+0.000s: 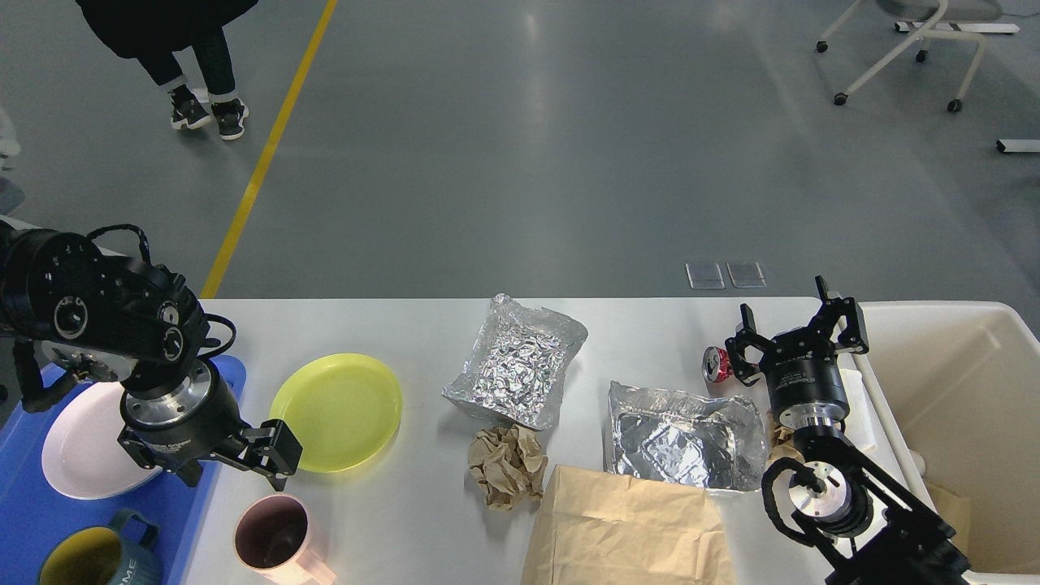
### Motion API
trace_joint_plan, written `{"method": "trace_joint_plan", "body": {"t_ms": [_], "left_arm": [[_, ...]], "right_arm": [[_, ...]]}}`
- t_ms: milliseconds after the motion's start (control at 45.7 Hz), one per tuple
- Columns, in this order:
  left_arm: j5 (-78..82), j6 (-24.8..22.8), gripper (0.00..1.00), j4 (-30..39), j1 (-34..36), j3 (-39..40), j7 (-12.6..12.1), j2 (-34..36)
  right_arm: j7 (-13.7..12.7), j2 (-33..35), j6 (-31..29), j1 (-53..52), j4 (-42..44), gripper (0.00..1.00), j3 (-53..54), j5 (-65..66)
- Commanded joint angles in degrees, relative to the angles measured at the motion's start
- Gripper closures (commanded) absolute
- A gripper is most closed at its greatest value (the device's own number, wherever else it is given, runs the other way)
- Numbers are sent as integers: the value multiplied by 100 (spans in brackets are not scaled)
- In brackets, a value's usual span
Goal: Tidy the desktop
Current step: 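Lower the left gripper down onto the pink cup, then close the left gripper around the pink cup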
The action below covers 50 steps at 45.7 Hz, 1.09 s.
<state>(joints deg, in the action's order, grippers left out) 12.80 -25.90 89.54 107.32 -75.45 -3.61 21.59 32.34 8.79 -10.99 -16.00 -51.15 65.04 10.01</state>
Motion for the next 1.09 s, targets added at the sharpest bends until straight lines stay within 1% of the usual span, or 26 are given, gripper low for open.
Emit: {"method": "trace_joint_plan", "body": {"t_ms": [0,262,416,525,547,612,722,897,984,1072], "left_arm": [[442,313,8,-7,-431,74,10,47],[548,1183,8,-51,-993,13,10,39],[636,1421,9,-402,-1521,92,-8,-6],[636,1439,12,-473,-1627,101,-8,-32],[636,1439,13,-482,-1636,101,-8,-41],[636,1439,23,-490,-1662,101,-26,-49],[627,1430,36,-526,-1715,127,-43,-49],[566,1430,49,-534,-1776,285,-78,-49],[548,1430,62,-570,-1838,285,-78,-58],[548,1430,72,-596,-1908,294,-78,-67]], "right_arm": [[0,0,0,0,0,0,0,1],[0,0,0,0,0,0,0,1],[0,0,0,0,0,0,0,1],[0,0,0,0,0,0,0,1],[0,0,0,0,0,0,0,1],[0,0,0,0,0,0,0,1],[0,0,0,0,0,0,0,1],[0,0,0,0,0,0,0,1],[0,0,0,0,0,0,0,1],[0,0,0,0,0,0,0,1]]}}
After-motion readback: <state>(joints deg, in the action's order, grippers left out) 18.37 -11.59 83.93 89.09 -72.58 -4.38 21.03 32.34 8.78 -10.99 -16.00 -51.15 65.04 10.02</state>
